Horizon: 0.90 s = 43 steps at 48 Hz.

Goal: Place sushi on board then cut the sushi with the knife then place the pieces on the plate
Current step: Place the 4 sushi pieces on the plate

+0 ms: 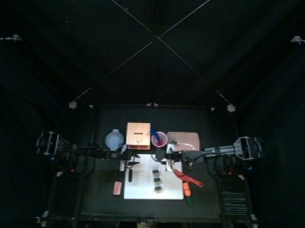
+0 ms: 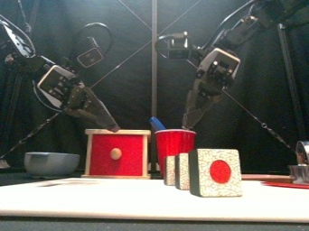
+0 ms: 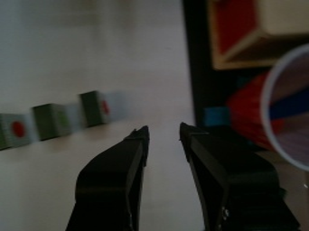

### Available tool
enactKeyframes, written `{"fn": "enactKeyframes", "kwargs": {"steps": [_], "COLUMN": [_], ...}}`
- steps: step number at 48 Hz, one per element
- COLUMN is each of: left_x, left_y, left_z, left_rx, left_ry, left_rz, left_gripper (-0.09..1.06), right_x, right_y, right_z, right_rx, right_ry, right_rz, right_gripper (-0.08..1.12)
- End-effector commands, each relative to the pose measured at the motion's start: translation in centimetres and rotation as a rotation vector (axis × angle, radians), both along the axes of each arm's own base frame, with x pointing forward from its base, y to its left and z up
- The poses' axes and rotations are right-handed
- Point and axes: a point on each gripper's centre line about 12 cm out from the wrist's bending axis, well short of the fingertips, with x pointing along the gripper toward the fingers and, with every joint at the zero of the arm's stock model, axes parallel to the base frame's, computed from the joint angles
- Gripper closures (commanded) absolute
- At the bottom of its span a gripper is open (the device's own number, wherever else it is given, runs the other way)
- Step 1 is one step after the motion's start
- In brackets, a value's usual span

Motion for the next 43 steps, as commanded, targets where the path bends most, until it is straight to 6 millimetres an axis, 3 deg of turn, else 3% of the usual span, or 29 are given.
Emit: {"fn": "enactKeyframes", "kwargs": {"steps": [1,31,43], "left_x": [0.3,0.1,0.1], "left_y": [0.2,0.2,0.2], "left_z": [0.9,0.6,0.4], "left_rx": [0.002,-0.002,0.001], "left_ry": [-0.028,-0.012,-0.003], "left_rz": [0.005,0.008,0.007], "left_gripper": [0.22,0.22,0.22], "right_x": [1.5,3.6,3.7], "right_y": [1.8,4.3,4.3], "right_z": [1.0,-1.7,-2.8], "right_rx": [0.023,0.063,0.063], "right_ry": [-0.036,0.018,0.041], "right_rz": [0.030,0.059,0.056], "right_gripper": [0.31,0.31,0.31]}}
